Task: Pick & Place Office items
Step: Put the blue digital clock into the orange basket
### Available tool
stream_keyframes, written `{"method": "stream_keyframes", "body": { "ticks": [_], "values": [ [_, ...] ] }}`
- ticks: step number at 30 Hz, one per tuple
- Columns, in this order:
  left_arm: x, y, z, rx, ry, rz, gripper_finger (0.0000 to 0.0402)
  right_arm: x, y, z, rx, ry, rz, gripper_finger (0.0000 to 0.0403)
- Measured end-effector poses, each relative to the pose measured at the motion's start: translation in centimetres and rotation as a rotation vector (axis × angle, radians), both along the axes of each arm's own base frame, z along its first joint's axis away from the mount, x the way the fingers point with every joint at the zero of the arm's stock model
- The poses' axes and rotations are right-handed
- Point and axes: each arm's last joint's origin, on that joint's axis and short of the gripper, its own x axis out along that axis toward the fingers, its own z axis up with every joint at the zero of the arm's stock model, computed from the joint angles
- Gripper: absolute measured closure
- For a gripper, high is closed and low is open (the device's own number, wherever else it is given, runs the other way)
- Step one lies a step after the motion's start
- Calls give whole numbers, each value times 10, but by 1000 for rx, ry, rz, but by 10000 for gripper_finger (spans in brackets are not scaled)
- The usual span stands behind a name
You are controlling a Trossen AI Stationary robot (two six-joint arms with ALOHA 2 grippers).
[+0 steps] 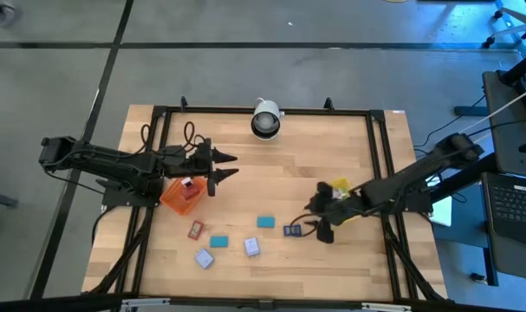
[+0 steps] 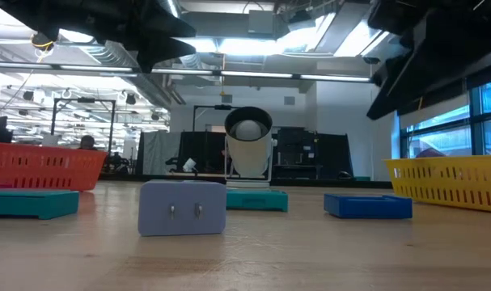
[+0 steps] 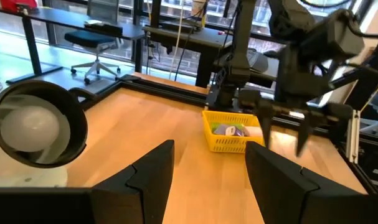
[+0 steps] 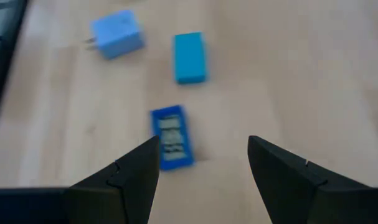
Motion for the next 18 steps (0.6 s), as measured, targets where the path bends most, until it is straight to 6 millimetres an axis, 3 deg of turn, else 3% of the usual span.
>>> {"method": "stream_keyframes", "body": {
  "ticks": [8,18],
  "values": [
    [0,0,0,-4,2,0,208,18,9,-19,88,16,76,162],
    [0,-1,-1,4,8,-34,208,24,10,-43,-8,73,64,123]
  ]
}}
